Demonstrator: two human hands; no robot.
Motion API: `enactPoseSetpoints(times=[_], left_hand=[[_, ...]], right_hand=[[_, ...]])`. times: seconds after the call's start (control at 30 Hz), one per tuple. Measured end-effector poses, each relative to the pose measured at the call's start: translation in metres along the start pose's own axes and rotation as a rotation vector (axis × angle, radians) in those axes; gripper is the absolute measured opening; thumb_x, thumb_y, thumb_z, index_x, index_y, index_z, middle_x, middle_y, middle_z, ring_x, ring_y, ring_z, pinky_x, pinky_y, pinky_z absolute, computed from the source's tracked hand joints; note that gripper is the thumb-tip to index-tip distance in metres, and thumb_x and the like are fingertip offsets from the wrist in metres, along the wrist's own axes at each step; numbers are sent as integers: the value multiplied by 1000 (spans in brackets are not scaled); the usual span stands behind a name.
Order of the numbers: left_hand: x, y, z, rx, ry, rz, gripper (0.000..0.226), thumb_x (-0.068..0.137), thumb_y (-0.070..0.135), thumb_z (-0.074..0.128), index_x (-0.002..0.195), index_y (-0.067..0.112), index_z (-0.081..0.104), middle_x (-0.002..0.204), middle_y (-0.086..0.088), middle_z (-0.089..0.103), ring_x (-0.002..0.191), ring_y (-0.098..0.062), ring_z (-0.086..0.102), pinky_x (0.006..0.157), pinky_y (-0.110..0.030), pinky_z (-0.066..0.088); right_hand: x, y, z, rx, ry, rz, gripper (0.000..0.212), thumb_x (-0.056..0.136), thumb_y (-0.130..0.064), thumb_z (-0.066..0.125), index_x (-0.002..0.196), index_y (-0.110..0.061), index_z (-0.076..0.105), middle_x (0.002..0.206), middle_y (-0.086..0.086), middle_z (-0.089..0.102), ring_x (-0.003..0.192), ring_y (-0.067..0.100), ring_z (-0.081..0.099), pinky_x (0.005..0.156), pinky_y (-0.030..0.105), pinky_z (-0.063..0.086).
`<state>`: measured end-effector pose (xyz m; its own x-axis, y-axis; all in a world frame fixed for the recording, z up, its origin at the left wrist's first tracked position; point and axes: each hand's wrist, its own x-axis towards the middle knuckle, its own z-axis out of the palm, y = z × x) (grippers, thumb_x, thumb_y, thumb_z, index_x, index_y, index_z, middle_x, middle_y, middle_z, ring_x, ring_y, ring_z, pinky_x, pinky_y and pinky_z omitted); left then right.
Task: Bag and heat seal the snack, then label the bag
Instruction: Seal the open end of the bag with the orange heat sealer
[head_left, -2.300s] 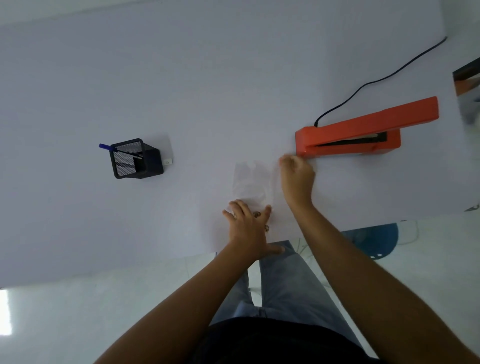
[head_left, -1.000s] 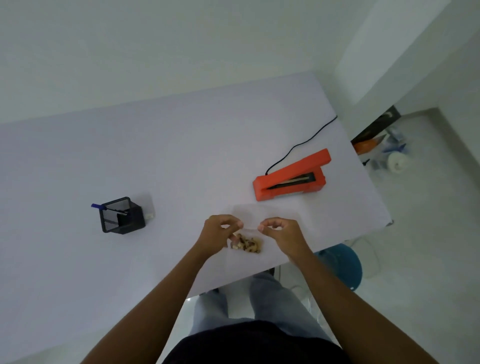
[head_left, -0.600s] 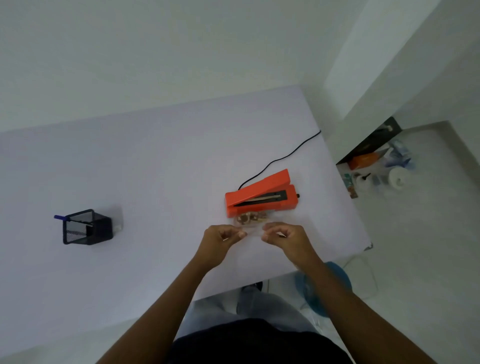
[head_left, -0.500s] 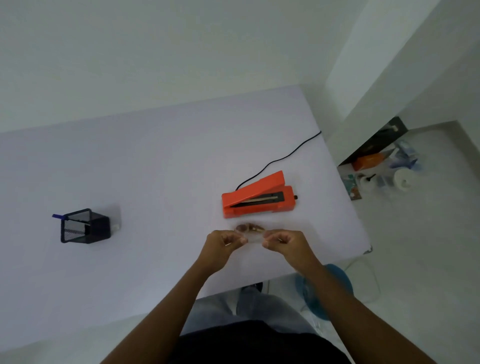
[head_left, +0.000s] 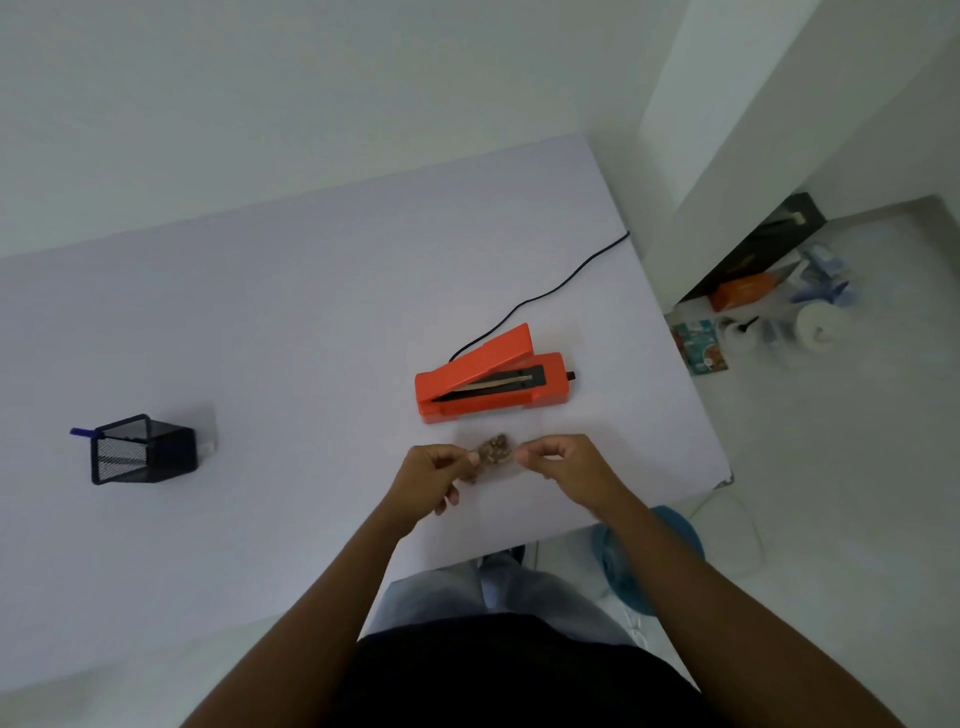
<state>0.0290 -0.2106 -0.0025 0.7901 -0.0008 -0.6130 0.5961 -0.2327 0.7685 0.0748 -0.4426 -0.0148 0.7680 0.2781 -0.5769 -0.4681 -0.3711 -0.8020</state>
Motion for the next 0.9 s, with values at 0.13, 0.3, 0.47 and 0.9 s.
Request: enactPoseSetpoints(times=[0.13,0.3,0.47,0.9], left_hand=[[14,11,5,-110,38,-99,15,94,23,65,94,12,76,80,-9,74,53,-15,57,44,-25,43],[32,17,9,-247,141,-119,16,91,24,69,93,10,75,85,-9,74,49,-13,55,44,-26,42],[42,21,9,-313,235,-125,21,92,27,69,91,6,73,71,-2,70,46,-14,48,42,-23,36],[51,21,16,-326,371,-132,10,89,17,71,93,9,76,84,-3,75,66,-11,69,56,-19,51]], right_hand=[[14,-4,-1,-6,12,48,20,92,-26,71,102,-9,77,97,6,77,81,5,66,69,14,49],[33,-4,0,-32,9,94,36,90,-35,72,94,1,72,99,30,68,78,23,58,74,36,47],[42,-11,2,8,34,117,44,90,-38,71,99,5,69,100,28,69,82,43,60,75,35,47],[48,-18,16,271,123,211,35,93,-36,67,104,-4,75,100,6,75,86,12,66,68,19,42]])
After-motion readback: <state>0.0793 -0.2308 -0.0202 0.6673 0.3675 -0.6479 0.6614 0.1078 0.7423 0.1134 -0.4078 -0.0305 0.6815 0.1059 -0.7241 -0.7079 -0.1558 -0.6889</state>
